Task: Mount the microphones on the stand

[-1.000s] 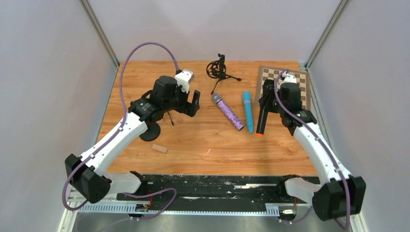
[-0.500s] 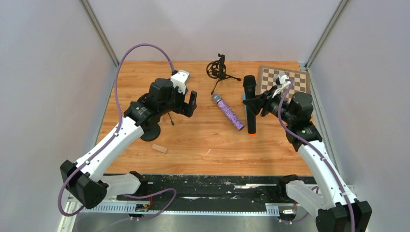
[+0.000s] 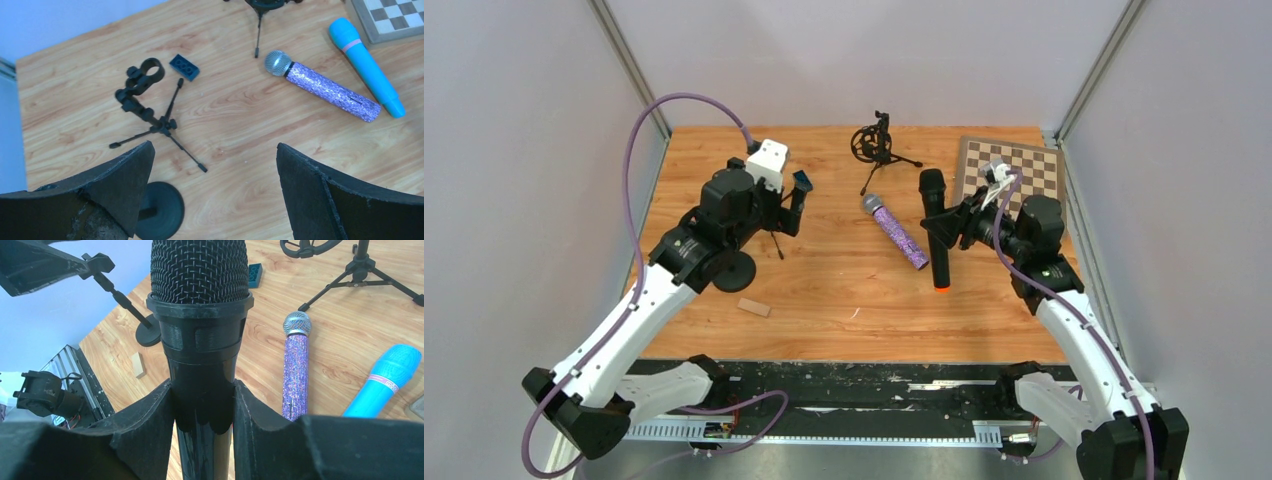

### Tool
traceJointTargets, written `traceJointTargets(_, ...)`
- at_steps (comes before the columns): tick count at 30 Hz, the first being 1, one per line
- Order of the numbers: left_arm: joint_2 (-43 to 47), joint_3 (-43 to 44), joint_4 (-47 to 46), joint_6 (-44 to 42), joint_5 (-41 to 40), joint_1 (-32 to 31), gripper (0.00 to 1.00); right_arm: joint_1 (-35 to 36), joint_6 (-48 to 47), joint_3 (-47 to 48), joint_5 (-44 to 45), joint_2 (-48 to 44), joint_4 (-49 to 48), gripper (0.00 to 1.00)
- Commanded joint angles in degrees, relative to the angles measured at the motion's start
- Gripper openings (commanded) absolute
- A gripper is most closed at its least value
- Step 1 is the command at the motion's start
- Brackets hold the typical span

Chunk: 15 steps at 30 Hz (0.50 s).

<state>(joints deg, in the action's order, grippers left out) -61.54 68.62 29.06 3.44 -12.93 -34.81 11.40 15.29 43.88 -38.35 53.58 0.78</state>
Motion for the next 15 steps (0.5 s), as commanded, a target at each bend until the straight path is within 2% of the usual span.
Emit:
traceJointTargets(1,3.2,1.9,3.3,-3.2,-2.9,2.1,1.0,0.0,0.3,0.1,-1.7,-1.0,-4.3,0.0)
traceJointTargets(9,1.1,7.6,14.0,-6.7,8.5,15.4,1.0,0.3,0.7,-1.2,-1.9,-0.9,-4.5,0.0)
traceJointTargets(15,-0.2,8.7,16.9,-9.8,9.8,18.1,1.0,0.8,0.7,-2.6,-0.8,-1.0,-5.0,0.0)
